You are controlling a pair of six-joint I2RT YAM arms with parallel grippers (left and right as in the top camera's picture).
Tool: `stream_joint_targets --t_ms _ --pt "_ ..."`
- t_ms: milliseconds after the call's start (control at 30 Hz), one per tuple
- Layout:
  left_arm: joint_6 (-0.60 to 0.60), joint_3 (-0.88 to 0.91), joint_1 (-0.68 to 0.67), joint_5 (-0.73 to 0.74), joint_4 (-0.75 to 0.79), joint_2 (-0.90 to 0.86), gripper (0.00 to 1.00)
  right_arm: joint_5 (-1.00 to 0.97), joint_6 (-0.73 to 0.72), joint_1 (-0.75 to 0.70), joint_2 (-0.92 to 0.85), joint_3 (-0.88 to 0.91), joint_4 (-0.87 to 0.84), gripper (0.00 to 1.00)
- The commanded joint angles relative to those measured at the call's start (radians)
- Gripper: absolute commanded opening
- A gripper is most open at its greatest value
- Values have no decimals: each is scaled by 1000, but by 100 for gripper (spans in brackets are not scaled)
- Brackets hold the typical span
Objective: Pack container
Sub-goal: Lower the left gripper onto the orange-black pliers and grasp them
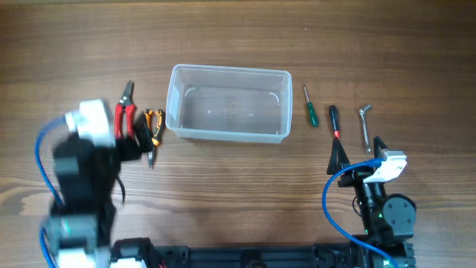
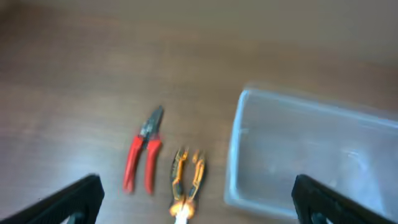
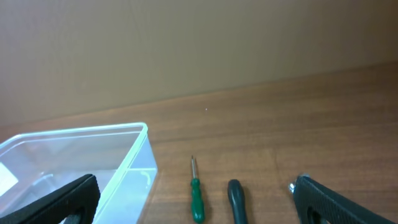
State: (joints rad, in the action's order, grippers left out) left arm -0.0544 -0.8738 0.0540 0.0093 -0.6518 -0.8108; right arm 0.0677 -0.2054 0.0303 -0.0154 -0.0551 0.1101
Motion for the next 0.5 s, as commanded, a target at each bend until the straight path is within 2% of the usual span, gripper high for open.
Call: stream_joint_targets --t_ms 0,133,400,433,467 --pt "122 -316 5 -52 -204 -342 100 12 -11 5 13 2 -5 100" --pt "137 -485 5 -57 -283 -584 100 12 -11 5 13 2 -5 100" --pt "134 -492 5 -45 -316 -787 99 12 -11 5 13 2 -5 100" --pt "139 -492 5 -45 -318 -803 95 12 -11 5 13 2 -5 100" --pt "152 -492 5 -45 -317 -817 78 12 -11 5 13 2 -5 100"
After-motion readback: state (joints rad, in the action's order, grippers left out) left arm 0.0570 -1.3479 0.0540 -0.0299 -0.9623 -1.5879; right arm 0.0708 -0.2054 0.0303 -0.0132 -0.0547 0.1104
